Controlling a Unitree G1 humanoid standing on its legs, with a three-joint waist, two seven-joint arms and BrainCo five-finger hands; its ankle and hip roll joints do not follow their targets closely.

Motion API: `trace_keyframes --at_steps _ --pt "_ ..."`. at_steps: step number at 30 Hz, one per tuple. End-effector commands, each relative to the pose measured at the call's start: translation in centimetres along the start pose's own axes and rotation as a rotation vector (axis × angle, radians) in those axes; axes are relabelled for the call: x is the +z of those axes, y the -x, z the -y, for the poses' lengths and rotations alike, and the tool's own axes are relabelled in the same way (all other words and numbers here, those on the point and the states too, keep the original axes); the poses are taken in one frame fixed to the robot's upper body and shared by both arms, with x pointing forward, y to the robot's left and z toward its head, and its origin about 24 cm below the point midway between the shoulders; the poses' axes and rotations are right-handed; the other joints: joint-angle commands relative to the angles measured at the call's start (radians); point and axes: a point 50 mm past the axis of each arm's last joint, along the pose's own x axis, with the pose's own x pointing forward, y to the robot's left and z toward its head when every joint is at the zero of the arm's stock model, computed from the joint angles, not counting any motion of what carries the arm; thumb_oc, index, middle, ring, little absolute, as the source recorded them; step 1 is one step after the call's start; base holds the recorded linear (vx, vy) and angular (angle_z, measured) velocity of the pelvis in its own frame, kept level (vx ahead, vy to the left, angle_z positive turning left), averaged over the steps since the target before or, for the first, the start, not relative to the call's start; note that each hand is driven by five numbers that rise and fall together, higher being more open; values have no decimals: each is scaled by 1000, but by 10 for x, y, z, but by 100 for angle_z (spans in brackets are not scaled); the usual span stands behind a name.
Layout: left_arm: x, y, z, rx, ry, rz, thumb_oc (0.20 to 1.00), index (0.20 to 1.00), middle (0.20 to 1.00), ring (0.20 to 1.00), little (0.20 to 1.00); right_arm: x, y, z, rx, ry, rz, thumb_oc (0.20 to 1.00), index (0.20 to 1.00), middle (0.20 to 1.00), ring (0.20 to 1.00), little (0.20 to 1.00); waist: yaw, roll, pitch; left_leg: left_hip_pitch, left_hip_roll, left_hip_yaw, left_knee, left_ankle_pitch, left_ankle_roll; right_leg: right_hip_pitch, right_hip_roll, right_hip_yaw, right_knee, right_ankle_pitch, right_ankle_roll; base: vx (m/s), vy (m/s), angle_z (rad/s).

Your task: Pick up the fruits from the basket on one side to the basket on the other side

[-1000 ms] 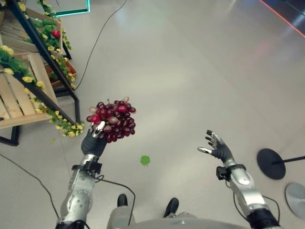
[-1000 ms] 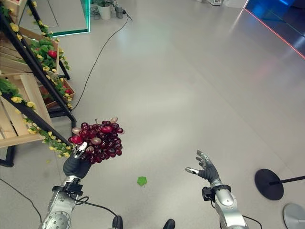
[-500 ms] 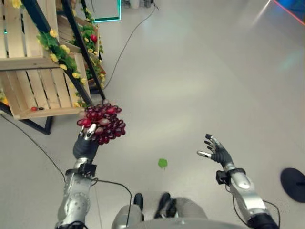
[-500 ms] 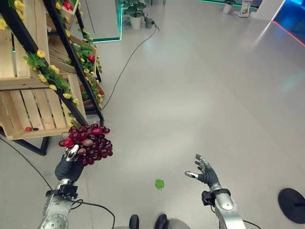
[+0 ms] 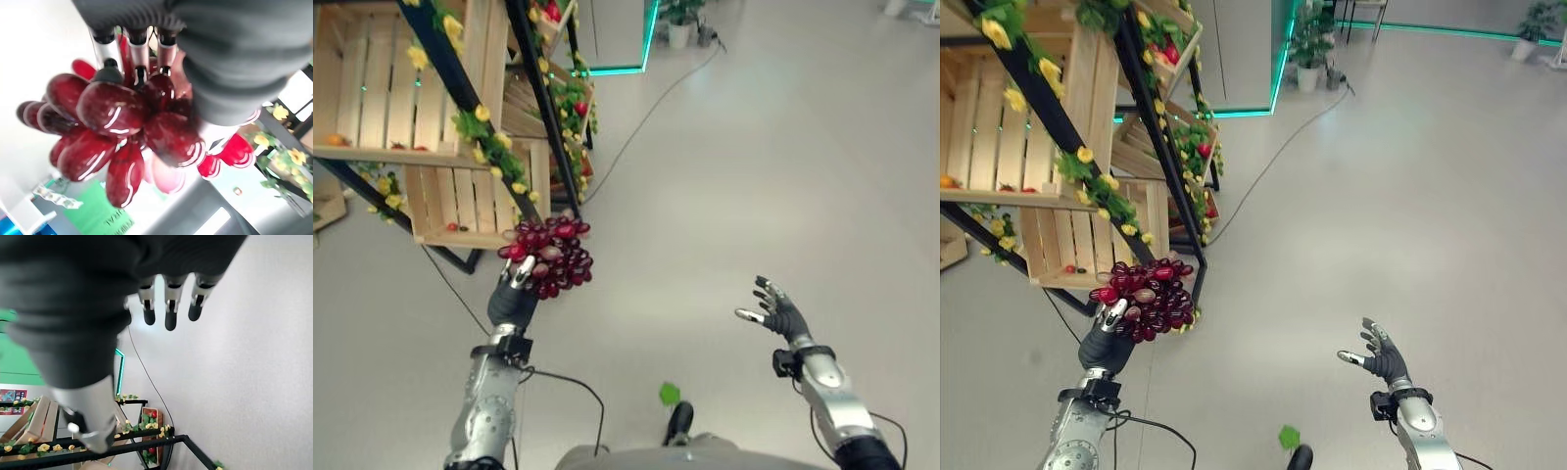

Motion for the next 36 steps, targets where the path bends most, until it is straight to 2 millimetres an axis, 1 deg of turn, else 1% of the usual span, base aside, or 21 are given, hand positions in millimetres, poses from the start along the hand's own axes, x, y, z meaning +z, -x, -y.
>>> trace_keyframes --at_steps 1,3,4,5,6,7,9,11,12,13,14,15,16,18,23,25,26,27,28,30,36 --pt "28 -15 20 -116 -20 144 200 200 200 200 200 11 -1 13 -68 -34 75 1000 1000 1000 1000 1000 -8 -38 -24 63 -90 -22 -19 63 -7 26 -90 6 8 37 154 112 -101 37" --pt "27 -16 20 -114 -10 145 200 200 200 200 200 10 0 15 -74 -33 69 1000 1000 1000 1000 1000 -11 -34 -24 63 -83 -24 -3 68 -17 36 -93 3 10 31 151 160 -126 24" --pt "26 -16 19 -109 -9 145 200 200 200 200 200 10 2 17 -74 -20 71 1000 1000 1000 1000 1000 -18 -25 -22 52 -77 -18 70 98 -48 56 -93 9 13 13 141 146 -107 17" --pt "26 -16 19 -109 -9 145 200 200 200 200 200 10 2 17 -74 -20 71 1000 1000 1000 1000 1000 -18 -25 -22 51 -77 -19 73 97 -49 56 -93 9 13 13 141 159 -126 32" --pt "27 -16 19 -109 -4 163 200 200 200 200 200 10 2 21 -82 -11 72 1000 1000 1000 1000 1000 -20 -19 -6 2 -72 -2 219 184 -111 87 -89 32 13 -6 120 61 -57 30" --pt "28 -16 19 -109 -4 164 200 200 200 200 200 11 1 21 -82 -11 72 1000 1000 1000 1000 1000 -20 -19 -6 -1 -72 -2 223 182 -111 86 -88 31 13 -6 119 72 -77 31" --pt "29 -17 19 -106 10 180 200 200 200 200 200 16 -1 28 -102 1 87 1000 1000 1000 1000 1000 -8 -44 33 -121 -80 36 383 237 -133 120 -116 40 4 -2 111 43 -93 13" --pt "28 -17 19 -98 17 181 200 200 200 200 200 18 -2 29 -107 4 92 1000 1000 1000 1000 1000 1 -46 41 -152 -69 62 420 207 -126 130 -116 48 -2 -6 109 77 -57 -2" --pt "29 -16 18 -87 30 190 200 200 200 200 200 20 -3 31 -114 6 96 1000 1000 1000 1000 1000 -4 -51 36 -174 -51 82 374 193 -108 135 -129 45 -14 -6 116 223 60 -28" --pt "30 -15 12 -51 31 192 200 200 200 200 200 24 -5 33 -126 13 107 1000 1000 1000 1000 1000 4 -52 31 -188 23 117 238 140 -82 150 -139 70 -44 -4 141 215 66 -19" --pt "30 -16 12 -52 31 192 200 200 200 200 200 24 -5 33 -127 13 107 1000 1000 1000 1000 1000 4 -54 30 -187 19 118 230 147 -80 148 -142 70 -45 -1 142 224 103 1" --pt "30 -15 11 -42 28 189 200 200 200 200 200 26 -6 34 -127 19 114 1000 1000 1000 1000 1000 7 -50 27 -187 42 109 151 147 -74 147 -141 86 -51 -4 152 166 196 17" --pt "29 -13 8 -24 25 194 200 200 200 200 200 31 -10 32 -119 37 126 1000 1000 1000 1000 1000 27 -29 29 -213 80 37 11 226 -81 150 -128 127 -62 -10 161 218 253 -7" --pt "28 -11 5 -3 24 203 200 200 200 200 200 34 -14 31 -112 49 134 1000 1000 1000 1000 1000 40 -22 38 -240 131 12 -83 291 -114 166 -119 157 -80 -11 168 173 213 -50" --pt "43 -6 -4 21 -41 231 200 200 200 200 200 37 -20 17 -80 22 149 1000 1000 1000 1000 1000 57 -29 30 -198 178 78 -114 303 -124 161 -90 184 -101 -6 173 84 147 -91" --pt "54 -9 -3 5 -95 252 200 200 200 200 200 44 -25 7 -56 14 171 1000 1000 1000 1000 1000 70 -73 37 -193 157 117 -83 262 -103 113 -108 214 -101 26 193 4 270 -50" --pt "54 -9 -3 5 -95 252 200 200 200 200 200 44 -25 7 -56 14 171 1000 1000 1000 1000 1000 71 -73 37 -193 157 118 -82 261 -103 113 -109 215 -101 26 194 -48 382 -55" --pt "60 -13 -2 -11 -138 266 200 200 200 200 200 47 -28 2 -46 -7 185 1000 1000 1000 1000 1000 75 -92 46 -225 128 151 -25 226 -84 74 -140 232 -101 52 216 -37 222 -66" --pt "61 -13 -2 -11 -139 266 200 200 200 200 200 47 -28 1 -46 -8 186 1000 1000 1000 1000 1000 76 -94 45 -230 127 153 -18 223 -83 70 -142 234 -101 53 217 -52 357 -61" --pt "61 -15 1 -35 -156 267 200 200 200 200 200 48 -29 1 -39 -4 187 1000 1000 1000 1000 1000 73 -87 37 -266 69 178 39 170 -51 25 -203 239 -101 90 249 8 431 -21" --pt "61 -16 4 -50 -173 260 200 200 200 200 200 45 -27 5 -54 -7 169 1000 1000 1000 1000 1000 44 -56 0 -282 12 182 60 125 -15 -82 -286 219 -101 195 282 81 368 -5"
